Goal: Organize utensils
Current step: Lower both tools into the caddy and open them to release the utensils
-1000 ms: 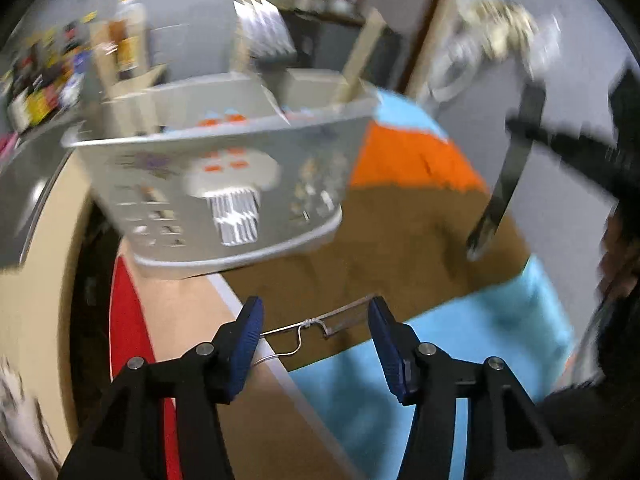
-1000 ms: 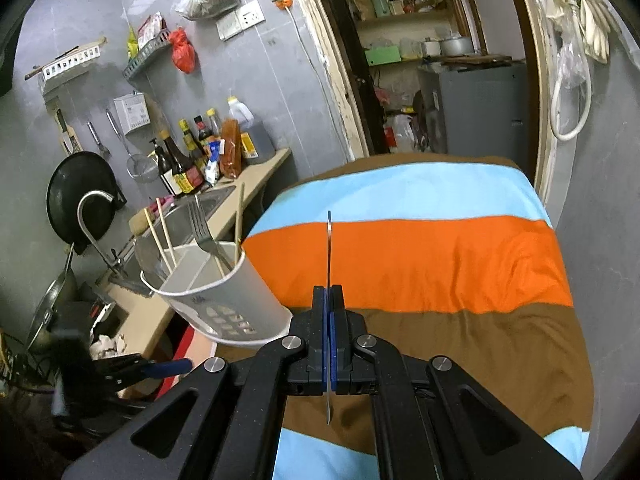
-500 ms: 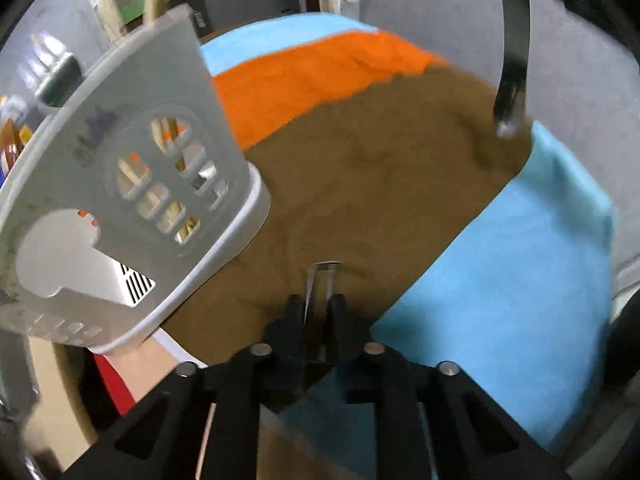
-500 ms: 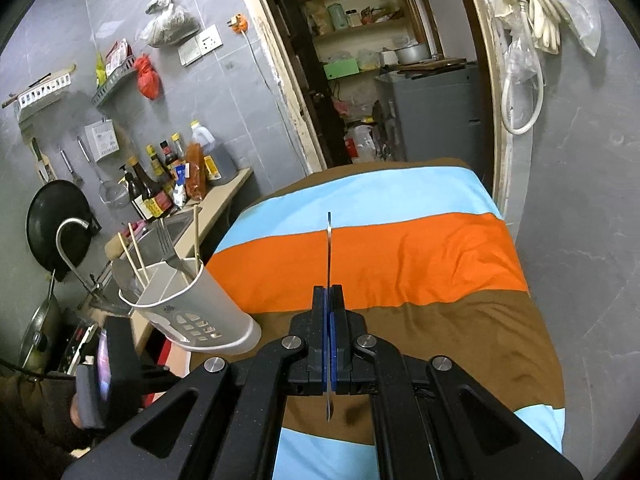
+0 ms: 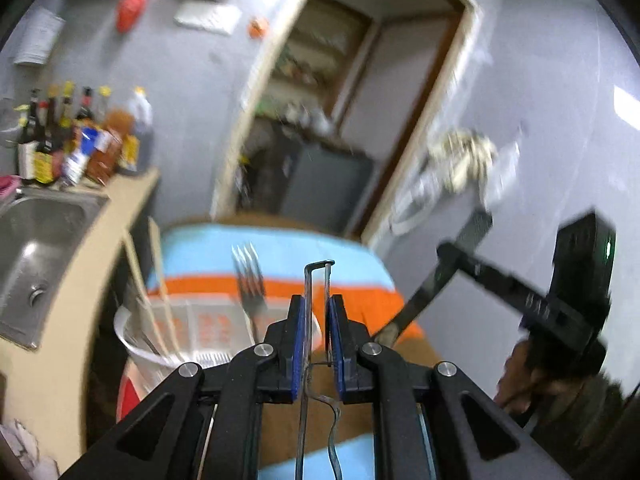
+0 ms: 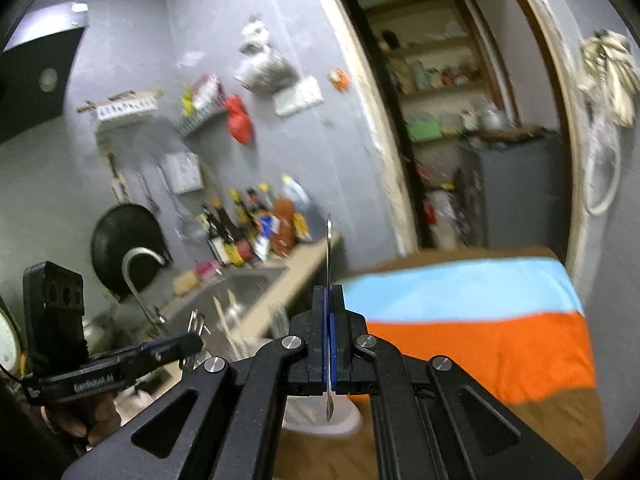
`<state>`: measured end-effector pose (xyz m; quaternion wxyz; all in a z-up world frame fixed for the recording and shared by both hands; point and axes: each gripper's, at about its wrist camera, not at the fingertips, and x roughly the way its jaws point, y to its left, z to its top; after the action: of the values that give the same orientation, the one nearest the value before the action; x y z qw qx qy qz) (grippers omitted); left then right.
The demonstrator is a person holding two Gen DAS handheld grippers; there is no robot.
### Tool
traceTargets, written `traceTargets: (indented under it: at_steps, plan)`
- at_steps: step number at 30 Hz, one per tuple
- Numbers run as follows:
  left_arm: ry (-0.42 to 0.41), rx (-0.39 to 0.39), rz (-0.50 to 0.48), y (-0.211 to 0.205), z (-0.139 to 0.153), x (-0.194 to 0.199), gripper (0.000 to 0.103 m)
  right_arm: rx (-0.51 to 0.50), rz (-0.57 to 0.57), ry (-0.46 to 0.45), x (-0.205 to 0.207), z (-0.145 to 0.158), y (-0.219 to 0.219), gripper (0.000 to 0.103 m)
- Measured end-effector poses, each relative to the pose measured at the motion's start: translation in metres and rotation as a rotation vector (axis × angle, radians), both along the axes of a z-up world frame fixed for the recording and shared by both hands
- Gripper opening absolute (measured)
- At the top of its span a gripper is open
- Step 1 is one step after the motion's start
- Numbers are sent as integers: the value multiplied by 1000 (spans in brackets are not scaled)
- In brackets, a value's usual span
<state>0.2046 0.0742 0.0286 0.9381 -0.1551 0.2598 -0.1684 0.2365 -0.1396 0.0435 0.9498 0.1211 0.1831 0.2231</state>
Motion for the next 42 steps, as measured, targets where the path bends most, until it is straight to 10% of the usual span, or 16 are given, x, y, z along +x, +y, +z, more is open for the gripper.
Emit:
traceTargets:
  at_steps: [11, 37, 42]
  plan:
    - [-60, -193, 218, 81, -16, 64, 12, -65, -19, 69, 44, -25, 70, 1]
    - [-119, 48, 214, 70, -40, 79, 12, -162, -108, 180, 37, -64, 90, 2]
    - [-92, 49, 195, 71, -35, 66, 17, -124, -108, 152, 29, -57, 82, 23]
